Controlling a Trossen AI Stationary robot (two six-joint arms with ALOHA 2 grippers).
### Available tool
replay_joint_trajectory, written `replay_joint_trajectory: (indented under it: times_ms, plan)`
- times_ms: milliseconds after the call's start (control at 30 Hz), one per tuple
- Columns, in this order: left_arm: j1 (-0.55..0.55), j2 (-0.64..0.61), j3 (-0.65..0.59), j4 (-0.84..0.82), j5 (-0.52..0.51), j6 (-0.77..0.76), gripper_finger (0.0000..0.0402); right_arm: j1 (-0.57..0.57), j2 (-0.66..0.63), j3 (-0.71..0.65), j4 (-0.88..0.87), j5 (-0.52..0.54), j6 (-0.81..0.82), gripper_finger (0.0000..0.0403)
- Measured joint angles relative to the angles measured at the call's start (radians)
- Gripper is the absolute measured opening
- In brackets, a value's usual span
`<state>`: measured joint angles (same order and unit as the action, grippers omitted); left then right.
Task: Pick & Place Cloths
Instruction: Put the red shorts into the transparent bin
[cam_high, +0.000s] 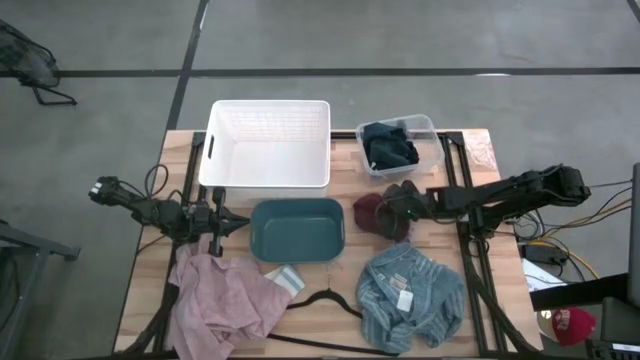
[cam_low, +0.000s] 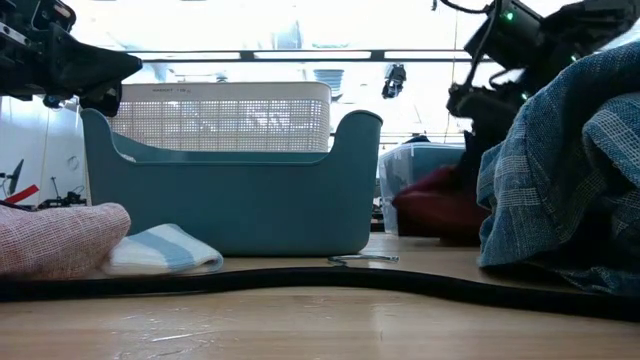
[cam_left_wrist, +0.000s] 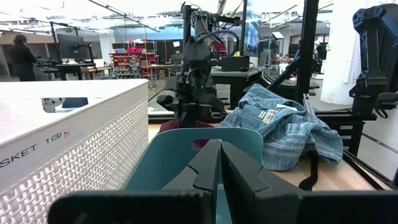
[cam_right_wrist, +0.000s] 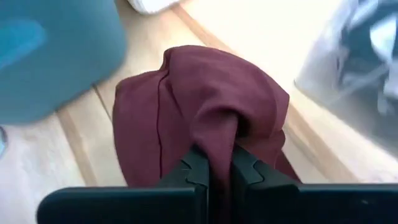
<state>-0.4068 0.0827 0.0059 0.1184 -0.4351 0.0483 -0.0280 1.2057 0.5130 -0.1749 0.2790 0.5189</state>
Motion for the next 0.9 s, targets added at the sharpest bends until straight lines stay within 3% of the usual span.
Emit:
replay_joint_trajectory:
  times_ms: [267, 600, 900]
  plan:
    - [0.0, 0.0, 0.0, 0.0, 0.0, 0.0, 0.0026, 0.0, 0.0, 0.1, -0.01, 0.0, -0.122, 0.0013]
    - [0.0, 0.0, 0.0, 0.0, 0.0, 0.0, 0.0026, 0.0, -0.002, 0.273, -0.177, 0.013, -0.22, 0.0012]
    - [0.0, 0.0, 0.0, 0.0, 0.0, 0.0, 0.0026, 0.0, -0.002, 0.407, -0.284, 0.177, -0.287, 0.0016]
